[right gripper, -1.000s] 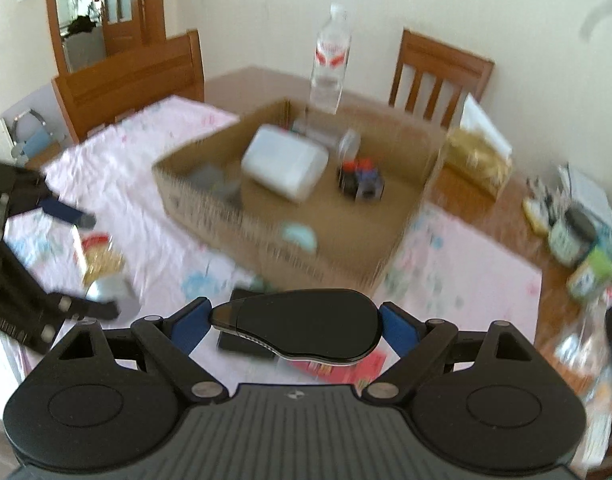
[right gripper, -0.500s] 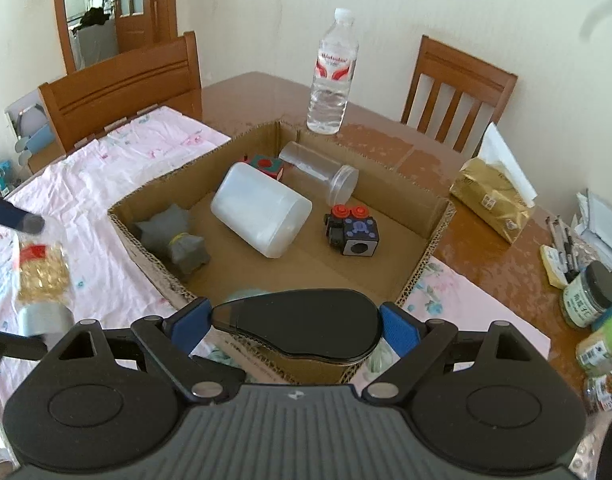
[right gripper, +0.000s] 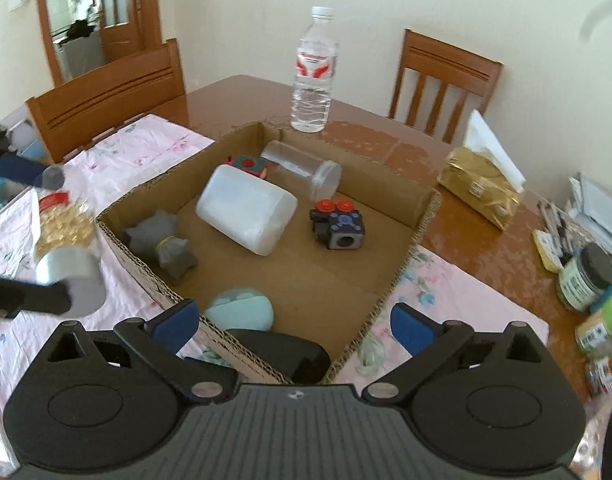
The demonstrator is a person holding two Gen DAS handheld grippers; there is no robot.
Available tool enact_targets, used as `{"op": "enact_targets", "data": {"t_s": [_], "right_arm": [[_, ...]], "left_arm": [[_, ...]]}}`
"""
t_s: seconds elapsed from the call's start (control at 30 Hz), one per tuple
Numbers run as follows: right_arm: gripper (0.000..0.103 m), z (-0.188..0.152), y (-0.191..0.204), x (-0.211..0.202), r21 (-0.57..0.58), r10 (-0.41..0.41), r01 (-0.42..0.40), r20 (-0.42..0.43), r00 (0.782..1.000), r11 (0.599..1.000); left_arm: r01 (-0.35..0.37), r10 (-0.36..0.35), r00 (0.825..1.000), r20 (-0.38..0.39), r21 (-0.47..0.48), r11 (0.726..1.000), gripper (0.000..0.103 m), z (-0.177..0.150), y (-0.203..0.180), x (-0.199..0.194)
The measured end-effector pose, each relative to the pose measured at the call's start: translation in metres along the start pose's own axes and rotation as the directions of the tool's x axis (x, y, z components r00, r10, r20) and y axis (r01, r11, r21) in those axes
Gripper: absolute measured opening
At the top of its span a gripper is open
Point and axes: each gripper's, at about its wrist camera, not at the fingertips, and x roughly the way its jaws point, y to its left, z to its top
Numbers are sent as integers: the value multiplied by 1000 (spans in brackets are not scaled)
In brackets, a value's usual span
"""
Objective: Organize rigid objects
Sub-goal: 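Carry the capsule bottle and black object into the cardboard box and release both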
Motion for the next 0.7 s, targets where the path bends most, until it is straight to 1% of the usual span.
{"op": "enact_targets", "data": {"t_s": [0.1, 0.2, 0.33, 0.4, 0.47, 0.57, 0.7], "right_arm": [[103, -9, -1, -7, 40, -36, 37, -8, 999, 999], [103, -21, -2, -15, 85, -45, 46, -14, 999, 995], [103, -32, -2, -25, 128, -61, 63, -23, 998, 990], [103, -37, -1, -27, 152, -74, 79, -40, 996, 985], [103, -41, 0, -28, 161, -83, 93, -66, 994, 983], [103, -45, 0, -30, 165, -103, 115, -80, 991, 980], [103, -50, -6, -31, 209, -107, 124, -91, 990, 970]], "left_arm": [[12, -12, 1000, 11, 14, 1000, 93, 14, -2, 11], [29, -29, 999, 21, 29, 999, 93, 30, -5, 25], [56, -58, 998, 19, 81, 995, 93, 50, -18, 50], [64, -67, 998, 16, 109, 992, 93, 59, -25, 63], [66, -68, 998, 13, 121, 990, 93, 65, -31, 73], [75, -76, 997, 9, 131, 989, 93, 74, -36, 85], [53, -54, 998, 9, 115, 992, 93, 86, -34, 100]]}}
